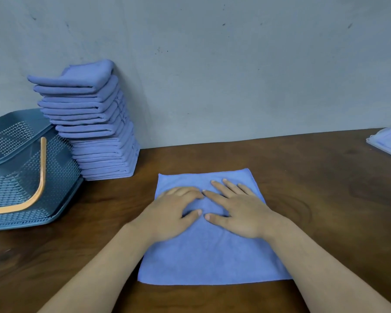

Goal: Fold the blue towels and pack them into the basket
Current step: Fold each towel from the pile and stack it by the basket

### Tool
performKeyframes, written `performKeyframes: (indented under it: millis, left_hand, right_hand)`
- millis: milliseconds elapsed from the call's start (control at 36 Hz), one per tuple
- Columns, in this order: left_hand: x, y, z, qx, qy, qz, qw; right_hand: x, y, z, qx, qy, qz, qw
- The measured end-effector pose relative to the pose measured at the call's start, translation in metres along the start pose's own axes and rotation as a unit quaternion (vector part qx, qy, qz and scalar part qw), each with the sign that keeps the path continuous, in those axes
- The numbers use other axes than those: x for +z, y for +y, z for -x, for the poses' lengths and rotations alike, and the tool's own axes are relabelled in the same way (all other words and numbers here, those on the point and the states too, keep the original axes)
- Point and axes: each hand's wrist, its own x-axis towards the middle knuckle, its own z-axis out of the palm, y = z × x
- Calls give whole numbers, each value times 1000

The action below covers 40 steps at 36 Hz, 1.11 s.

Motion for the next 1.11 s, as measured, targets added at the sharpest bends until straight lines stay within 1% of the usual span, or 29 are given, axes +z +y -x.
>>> performKeyframes:
  millis: [139,194,278,361,444,528,639,722,806,861,944,1000,1111]
  left_hand:
    - [-5,-10,-30,-96,4,-34,995]
    - [2,-11,-29,-105,-7,-43,994]
    - [6,-14,-24,-117,-48,-61,990]
    - [3,-15,-27,-136,-79,-63,986]
    - [0,-17,-30,-155,-93,-71,981]
    - [-1,-22,-33,-171,-96,-68,978]
    - [-4,-19,-36,-179,-104,-68,976]
    - [-8,-9,-29,-177,-84,-93,976]
    - [-6,12,-12,-167,-57,-91,980]
    - [2,29,3,-145,-63,-67,985]
    - [12,44,24,-119,-72,-54,989]
    - [12,44,35,-125,-66,-46,989]
    - [8,30,54,-148,-74,-64,984]
  right_hand:
    - [-3,-1,-1,2,-9,-5,1000]
    - [-7,-1,0,1,-7,-10,1000]
    - [-18,5,-8,12,20,-9,1000]
    - [-27,23,-18,29,18,13,999]
    - [-28,41,-25,56,3,3,998]
    - [-24,49,-29,61,8,3,998]
    - [-28,44,-25,53,6,18,998]
    - [-34,28,-11,43,58,44,996]
    - [-29,-3,10,65,87,-13,994]
    - [-15,-28,25,55,77,-5,995]
    - [4,-46,44,48,38,13,998]
    - [7,-39,56,67,21,22,997]
    - [3,-17,71,135,19,17,991]
